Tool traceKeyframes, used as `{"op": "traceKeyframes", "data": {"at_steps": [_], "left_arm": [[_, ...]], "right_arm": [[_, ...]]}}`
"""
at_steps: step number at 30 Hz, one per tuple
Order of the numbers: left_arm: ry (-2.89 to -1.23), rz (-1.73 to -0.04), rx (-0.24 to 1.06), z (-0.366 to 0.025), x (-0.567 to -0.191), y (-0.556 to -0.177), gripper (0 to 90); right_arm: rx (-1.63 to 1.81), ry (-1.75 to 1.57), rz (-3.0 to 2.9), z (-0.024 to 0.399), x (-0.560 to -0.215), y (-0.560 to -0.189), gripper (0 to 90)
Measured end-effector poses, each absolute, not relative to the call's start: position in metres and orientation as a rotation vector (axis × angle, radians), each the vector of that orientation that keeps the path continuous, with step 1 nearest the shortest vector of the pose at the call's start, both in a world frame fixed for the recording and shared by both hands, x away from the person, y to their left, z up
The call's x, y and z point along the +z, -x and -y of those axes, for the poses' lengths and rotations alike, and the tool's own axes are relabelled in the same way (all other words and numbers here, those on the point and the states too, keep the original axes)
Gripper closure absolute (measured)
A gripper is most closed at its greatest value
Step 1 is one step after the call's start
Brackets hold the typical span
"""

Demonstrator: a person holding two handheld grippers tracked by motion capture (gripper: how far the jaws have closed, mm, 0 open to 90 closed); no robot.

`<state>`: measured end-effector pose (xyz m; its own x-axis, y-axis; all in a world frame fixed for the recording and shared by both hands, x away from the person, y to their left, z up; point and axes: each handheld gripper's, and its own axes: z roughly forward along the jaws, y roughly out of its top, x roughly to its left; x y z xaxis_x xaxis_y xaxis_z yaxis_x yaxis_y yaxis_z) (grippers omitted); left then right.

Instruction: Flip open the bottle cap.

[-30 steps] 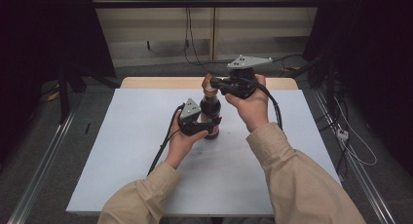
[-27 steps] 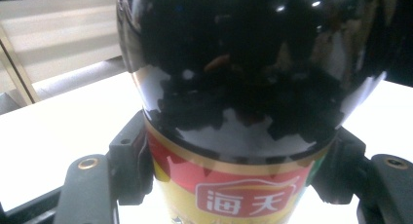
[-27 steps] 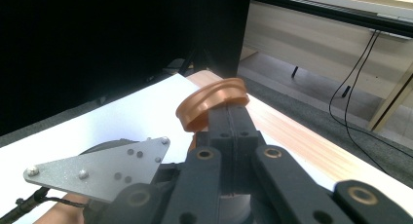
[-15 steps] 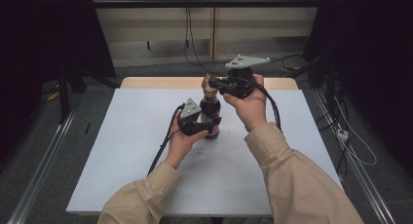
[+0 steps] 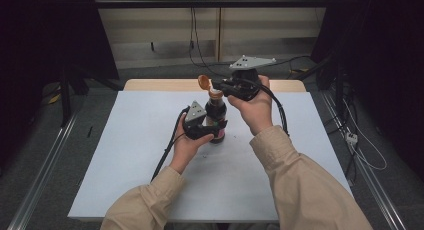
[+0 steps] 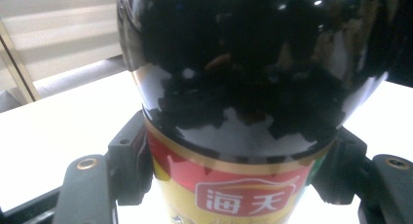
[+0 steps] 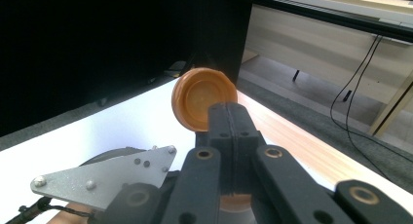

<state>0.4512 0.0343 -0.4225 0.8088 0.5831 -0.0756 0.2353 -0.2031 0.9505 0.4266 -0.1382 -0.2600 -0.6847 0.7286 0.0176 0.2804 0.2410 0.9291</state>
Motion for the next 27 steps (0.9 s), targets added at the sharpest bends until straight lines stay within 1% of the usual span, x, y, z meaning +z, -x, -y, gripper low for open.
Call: {"op": "traceKeyframes", "data": {"at_steps": [3,6,9,13,16,21,24,27], "left_arm": [[-1.782,-0.651,0.334,-0.035,-0.423,-0.452,28.4],[-1.784,-0.663,0.331,-0.035,-0.422,-0.451,28.1],[-1.786,-0.686,0.287,-0.037,-0.422,-0.453,26.6],[-1.779,-0.688,0.294,-0.038,-0.42,-0.452,25.9],[-1.776,-0.694,0.274,-0.042,-0.418,-0.453,25.4],[-1.767,-0.679,0.232,-0.051,-0.411,-0.452,21.5],[-1.776,-0.671,0.224,-0.055,-0.406,-0.45,18.0],[-1.777,-0.668,0.196,-0.058,-0.403,-0.448,15.0]], "right_arm": [[1.452,-0.928,-2.093,0.141,-0.26,-0.426,89.6],[1.455,-0.947,-2.078,0.144,-0.26,-0.425,82.1],[1.454,-0.962,-2.077,0.148,-0.262,-0.425,78.2],[1.46,-0.974,-2.072,0.154,-0.265,-0.424,71.1],[1.464,-0.99,-2.064,0.158,-0.268,-0.422,62.8],[1.44,-0.999,-2.053,0.162,-0.271,-0.418,47.4],[1.439,-1.011,-2.039,0.165,-0.273,-0.415,40.5],[1.446,-1.024,-2.029,0.169,-0.275,-0.411,36.5]]}}
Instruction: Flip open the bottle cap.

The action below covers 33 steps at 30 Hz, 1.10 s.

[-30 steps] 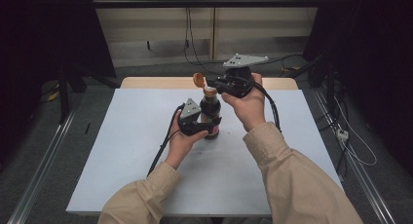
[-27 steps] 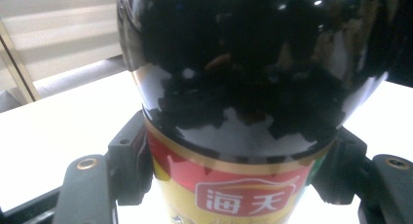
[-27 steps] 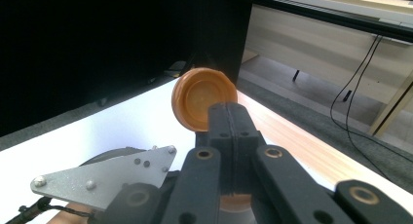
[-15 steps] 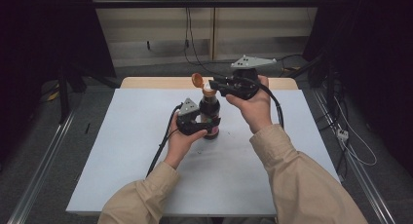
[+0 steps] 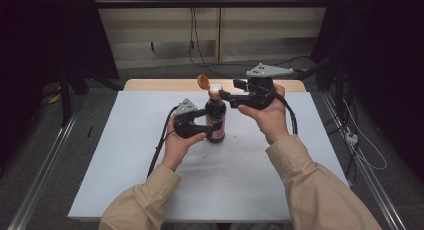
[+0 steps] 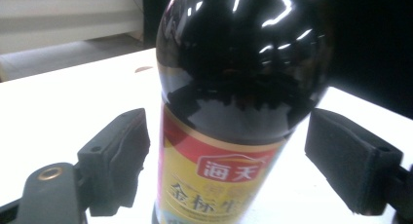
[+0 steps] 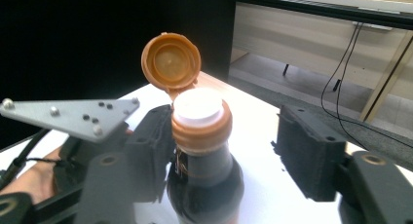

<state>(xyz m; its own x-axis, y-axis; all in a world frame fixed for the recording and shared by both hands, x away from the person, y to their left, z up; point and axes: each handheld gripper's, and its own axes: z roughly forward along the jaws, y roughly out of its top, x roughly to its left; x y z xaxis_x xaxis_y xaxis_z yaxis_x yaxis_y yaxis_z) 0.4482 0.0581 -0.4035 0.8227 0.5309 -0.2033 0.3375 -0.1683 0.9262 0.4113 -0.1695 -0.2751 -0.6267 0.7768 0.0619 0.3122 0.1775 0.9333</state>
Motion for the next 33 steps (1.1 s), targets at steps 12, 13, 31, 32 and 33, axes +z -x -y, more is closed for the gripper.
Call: {"op": "traceKeyframes", "data": {"at_steps": [12,13,31,32,33], "left_arm": [[-1.765,-0.619,0.15,-0.077,-0.395,-0.438,8.5],[-1.769,-0.611,0.159,-0.08,-0.394,-0.435,8.0],[-1.822,-0.607,0.233,-0.113,-0.397,-0.408,5.7],[-1.819,-0.604,0.232,-0.115,-0.397,-0.406,5.7],[-1.817,-0.6,0.23,-0.118,-0.397,-0.404,5.7]], "right_arm": [[1.472,-1.043,-2.029,0.186,-0.293,-0.395,28.2],[1.477,-1.045,-2.034,0.187,-0.295,-0.393,27.8],[1.498,-1.064,-2.061,0.215,-0.343,-0.361,22.1],[1.503,-1.065,-2.061,0.216,-0.345,-0.359,22.1],[1.506,-1.068,-2.062,0.217,-0.348,-0.357,22.1]]}}
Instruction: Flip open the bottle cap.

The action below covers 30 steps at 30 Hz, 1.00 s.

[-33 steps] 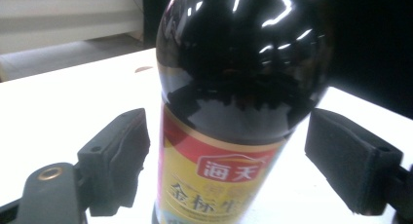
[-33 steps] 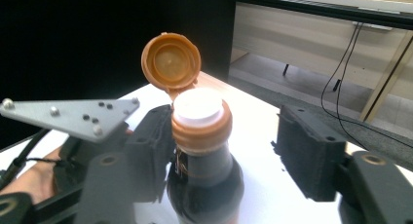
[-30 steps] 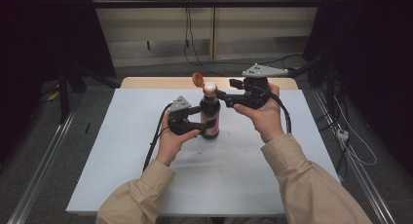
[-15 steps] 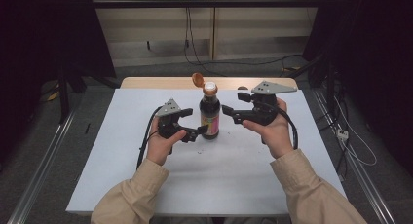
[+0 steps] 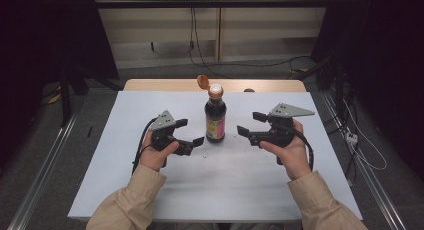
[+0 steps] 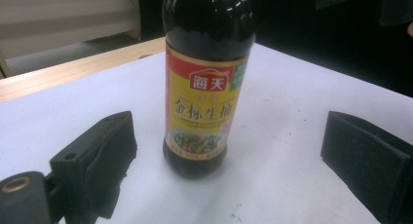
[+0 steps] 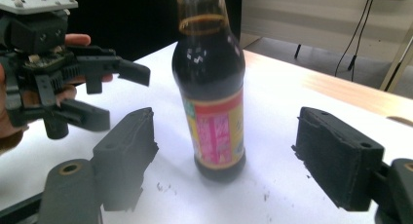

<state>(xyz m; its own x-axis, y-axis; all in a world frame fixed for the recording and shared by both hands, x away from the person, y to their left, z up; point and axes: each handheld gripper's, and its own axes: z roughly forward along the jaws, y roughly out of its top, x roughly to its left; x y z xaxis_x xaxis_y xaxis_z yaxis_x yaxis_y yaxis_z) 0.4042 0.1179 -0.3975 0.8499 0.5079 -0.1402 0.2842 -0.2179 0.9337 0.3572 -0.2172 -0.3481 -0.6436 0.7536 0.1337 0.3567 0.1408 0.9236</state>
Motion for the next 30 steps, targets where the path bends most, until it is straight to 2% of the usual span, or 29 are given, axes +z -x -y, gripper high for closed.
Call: {"op": "traceKeyframes", "data": {"at_steps": [30], "left_arm": [[-1.833,-0.631,0.248,-0.172,-0.407,-0.368,6.8]], "right_arm": [[1.469,-1.122,-2.08,0.252,-0.417,-0.31,21.6]]}}
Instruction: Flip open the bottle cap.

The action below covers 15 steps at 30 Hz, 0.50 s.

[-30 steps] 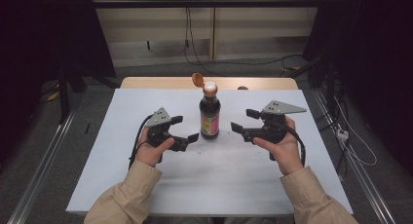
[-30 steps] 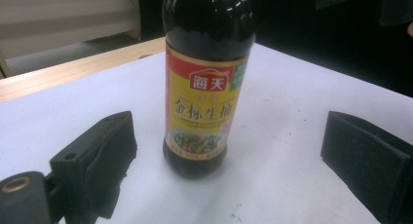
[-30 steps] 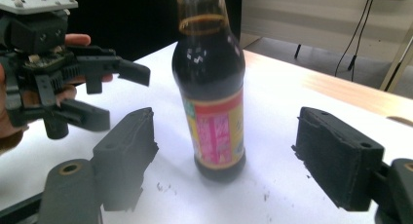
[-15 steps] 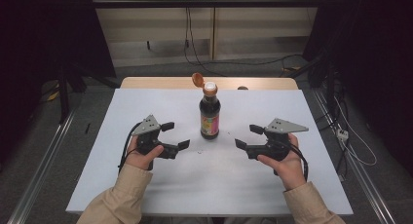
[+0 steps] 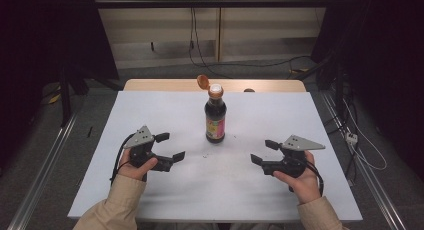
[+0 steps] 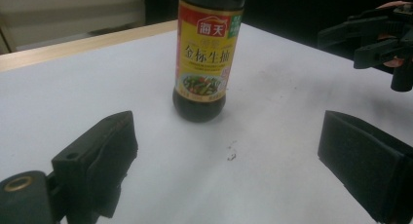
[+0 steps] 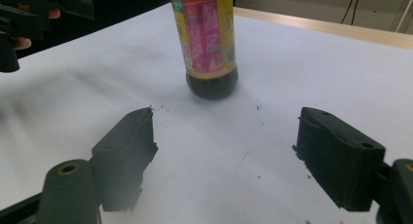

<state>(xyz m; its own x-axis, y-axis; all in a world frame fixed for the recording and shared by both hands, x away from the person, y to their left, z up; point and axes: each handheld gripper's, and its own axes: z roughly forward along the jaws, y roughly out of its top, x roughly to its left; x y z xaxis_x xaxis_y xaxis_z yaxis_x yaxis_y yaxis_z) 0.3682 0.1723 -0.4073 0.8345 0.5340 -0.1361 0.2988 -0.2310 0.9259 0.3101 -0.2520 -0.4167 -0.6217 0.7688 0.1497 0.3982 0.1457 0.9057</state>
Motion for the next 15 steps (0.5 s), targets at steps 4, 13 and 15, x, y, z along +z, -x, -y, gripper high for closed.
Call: {"op": "traceKeyframes", "data": {"at_steps": [4,13,15], "left_arm": [[-1.834,-0.646,0.25,-0.182,-0.41,-0.366,6.8],[-1.836,-0.66,0.249,-0.198,-0.416,-0.359,6.8],[-1.839,-0.663,0.243,-0.201,-0.418,-0.358,6.9]], "right_arm": [[1.464,-1.142,-2.07,0.258,-0.423,-0.305,21.7],[1.449,-1.17,-2.061,0.269,-0.435,-0.296,21.9],[1.452,-1.159,-2.058,0.271,-0.435,-0.295,21.9]]}}
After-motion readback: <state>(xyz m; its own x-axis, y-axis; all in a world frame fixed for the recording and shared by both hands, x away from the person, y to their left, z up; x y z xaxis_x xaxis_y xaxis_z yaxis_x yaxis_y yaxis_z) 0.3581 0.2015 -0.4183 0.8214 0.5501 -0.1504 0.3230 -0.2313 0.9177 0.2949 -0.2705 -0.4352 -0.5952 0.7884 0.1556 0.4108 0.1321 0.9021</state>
